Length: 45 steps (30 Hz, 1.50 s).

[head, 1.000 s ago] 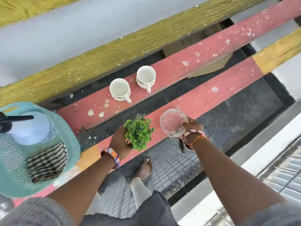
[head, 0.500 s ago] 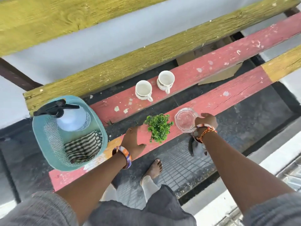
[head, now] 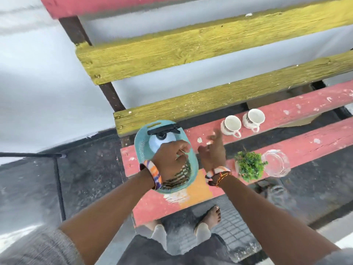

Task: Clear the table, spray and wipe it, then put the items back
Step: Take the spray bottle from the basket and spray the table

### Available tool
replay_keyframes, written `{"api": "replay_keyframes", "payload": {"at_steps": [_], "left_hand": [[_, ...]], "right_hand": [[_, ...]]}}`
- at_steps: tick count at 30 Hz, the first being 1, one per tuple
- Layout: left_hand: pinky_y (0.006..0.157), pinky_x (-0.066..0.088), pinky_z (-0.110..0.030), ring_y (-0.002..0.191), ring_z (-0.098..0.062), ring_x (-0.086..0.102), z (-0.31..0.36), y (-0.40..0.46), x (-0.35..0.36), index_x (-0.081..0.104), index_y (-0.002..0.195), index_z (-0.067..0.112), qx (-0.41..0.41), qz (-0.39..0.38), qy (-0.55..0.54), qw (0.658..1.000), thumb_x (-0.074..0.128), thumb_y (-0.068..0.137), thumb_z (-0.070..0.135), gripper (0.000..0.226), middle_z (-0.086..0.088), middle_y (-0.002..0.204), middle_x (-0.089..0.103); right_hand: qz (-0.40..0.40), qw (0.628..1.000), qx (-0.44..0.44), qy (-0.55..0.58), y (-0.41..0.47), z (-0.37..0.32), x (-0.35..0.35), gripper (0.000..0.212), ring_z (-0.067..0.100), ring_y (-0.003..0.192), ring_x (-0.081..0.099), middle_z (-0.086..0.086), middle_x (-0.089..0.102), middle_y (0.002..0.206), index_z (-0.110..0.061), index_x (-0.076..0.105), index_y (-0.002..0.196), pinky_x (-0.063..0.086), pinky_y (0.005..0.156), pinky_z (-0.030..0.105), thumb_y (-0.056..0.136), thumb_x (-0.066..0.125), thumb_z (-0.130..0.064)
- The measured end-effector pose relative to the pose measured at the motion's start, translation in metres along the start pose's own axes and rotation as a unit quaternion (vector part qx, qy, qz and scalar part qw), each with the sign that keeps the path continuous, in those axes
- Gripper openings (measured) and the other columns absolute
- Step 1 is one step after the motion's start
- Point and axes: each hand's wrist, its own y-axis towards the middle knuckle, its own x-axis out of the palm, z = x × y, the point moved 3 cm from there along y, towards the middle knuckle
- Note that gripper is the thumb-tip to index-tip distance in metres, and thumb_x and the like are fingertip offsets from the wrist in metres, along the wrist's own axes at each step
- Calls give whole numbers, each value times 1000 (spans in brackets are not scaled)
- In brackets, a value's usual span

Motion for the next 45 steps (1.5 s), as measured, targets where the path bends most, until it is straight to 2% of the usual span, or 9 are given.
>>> {"api": "replay_keyframes", "payload": {"at_steps": [3,8,13,16,23,28,35,38,45], "left_hand": [[75,44,-4,90,-16,60,-24,-8,-38,63,106,-1,-16,53,-24,998,51,85,-5,24,-2,96,62],[73,41,0,87,-12,58,-62,-17,-82,63,106,1,-21,102,-19,994,52,86,-3,23,-1,94,63],[90,49,-25,97,-24,63,-86,-22,-102,62,109,-4,-27,102,-17,994,50,85,-6,27,-15,106,69],[76,43,-2,93,-17,61,-102,-24,-107,62,110,-1,-39,96,-15,994,49,86,-4,28,-12,107,69],[67,41,-1,88,-10,55,-115,-34,-111,63,110,2,-60,88,-33,994,50,88,0,26,-6,100,65],[74,48,-22,87,-14,56,-111,-36,-107,61,110,1,-123,5,-102,987,56,87,4,24,-5,95,59],[77,45,-37,71,-17,48,-76,-72,-102,51,82,13,-268,-28,-472,840,42,96,32,26,-4,81,47],[87,44,-41,72,-21,51,-75,-97,-100,52,95,9,-258,-18,-522,813,38,95,44,38,-9,84,50],[49,56,-31,68,-24,58,-94,-191,-113,52,92,4,-214,58,-525,821,35,93,52,51,-12,81,57]], "right_hand": [[-63,997,-42,-18,-18,-18,61,86,30,135,36,15,24,153,-5,3,149,32,109,36,84,58,-2],[-7,997,56,54,-11,-50,118,92,29,146,11,15,6,158,-2,-5,148,10,110,26,86,62,-10],[106,967,128,193,8,-59,141,91,32,133,40,14,34,148,-11,1,147,30,108,44,84,66,-16],[108,962,135,211,10,-61,142,95,33,120,55,14,53,135,-17,-5,148,34,106,54,85,66,-21],[93,978,26,186,-3,-69,102,81,22,99,56,7,57,113,-4,8,147,44,85,22,87,63,-11],[94,976,-67,186,-16,-103,73,67,4,67,53,9,56,95,1,24,140,38,54,3,85,61,0],[79,938,-159,299,-60,-156,51,26,8,38,47,-8,50,35,-8,52,102,44,51,14,77,57,-10],[53,909,-160,381,-94,-168,51,16,9,31,41,-8,47,35,-5,59,92,41,45,21,79,61,-13],[-3,896,-116,429,-183,-184,71,20,7,47,51,-1,52,53,-13,61,65,51,50,30,83,67,-17]]}}
